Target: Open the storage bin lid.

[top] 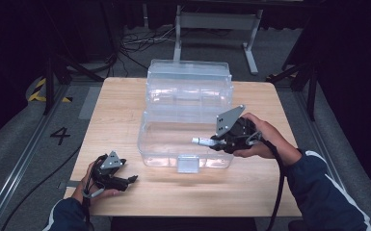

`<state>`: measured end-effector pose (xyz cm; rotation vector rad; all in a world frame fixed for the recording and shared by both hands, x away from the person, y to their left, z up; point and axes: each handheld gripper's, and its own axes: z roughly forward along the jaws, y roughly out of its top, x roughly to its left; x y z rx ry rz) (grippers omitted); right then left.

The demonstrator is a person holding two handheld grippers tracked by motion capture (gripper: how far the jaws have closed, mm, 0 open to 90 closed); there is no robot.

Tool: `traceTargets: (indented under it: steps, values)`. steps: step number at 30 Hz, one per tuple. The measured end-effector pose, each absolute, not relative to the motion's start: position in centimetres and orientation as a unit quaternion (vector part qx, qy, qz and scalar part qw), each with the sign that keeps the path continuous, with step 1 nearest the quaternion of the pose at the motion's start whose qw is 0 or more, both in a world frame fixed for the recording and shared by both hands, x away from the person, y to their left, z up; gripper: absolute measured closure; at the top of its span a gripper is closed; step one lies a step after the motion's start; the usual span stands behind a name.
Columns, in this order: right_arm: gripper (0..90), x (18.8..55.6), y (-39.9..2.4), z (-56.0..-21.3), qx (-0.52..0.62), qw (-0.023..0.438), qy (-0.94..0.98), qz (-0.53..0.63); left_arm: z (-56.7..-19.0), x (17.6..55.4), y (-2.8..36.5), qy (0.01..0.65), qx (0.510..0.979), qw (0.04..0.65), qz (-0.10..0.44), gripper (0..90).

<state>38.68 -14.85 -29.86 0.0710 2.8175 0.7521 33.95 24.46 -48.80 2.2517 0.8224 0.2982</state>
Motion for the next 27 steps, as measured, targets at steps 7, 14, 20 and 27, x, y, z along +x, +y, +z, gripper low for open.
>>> traceTargets:
  steps: [7,14,20,27]
  values:
    - [70.8,40.4,-14.0,-29.7,0.026,0.117,0.962,0.246,-48.8,34.0,24.5,0.318,0.871,0.355,0.115,21.8]
    - [70.8,42.3,-13.5,-30.7,0.033,0.109,0.965,0.236,-48.8,33.9,24.4,0.319,0.871,0.356,0.115,21.8]
    - [70.8,43.2,-13.4,-31.9,0.039,0.102,0.969,0.22,-48.8,33.9,24.5,0.319,0.871,0.356,0.115,21.8]
    - [70.8,43.9,-13.2,-33.9,0.044,0.095,0.975,0.197,-48.8,33.9,24.5,0.319,0.871,0.355,0.115,21.8]
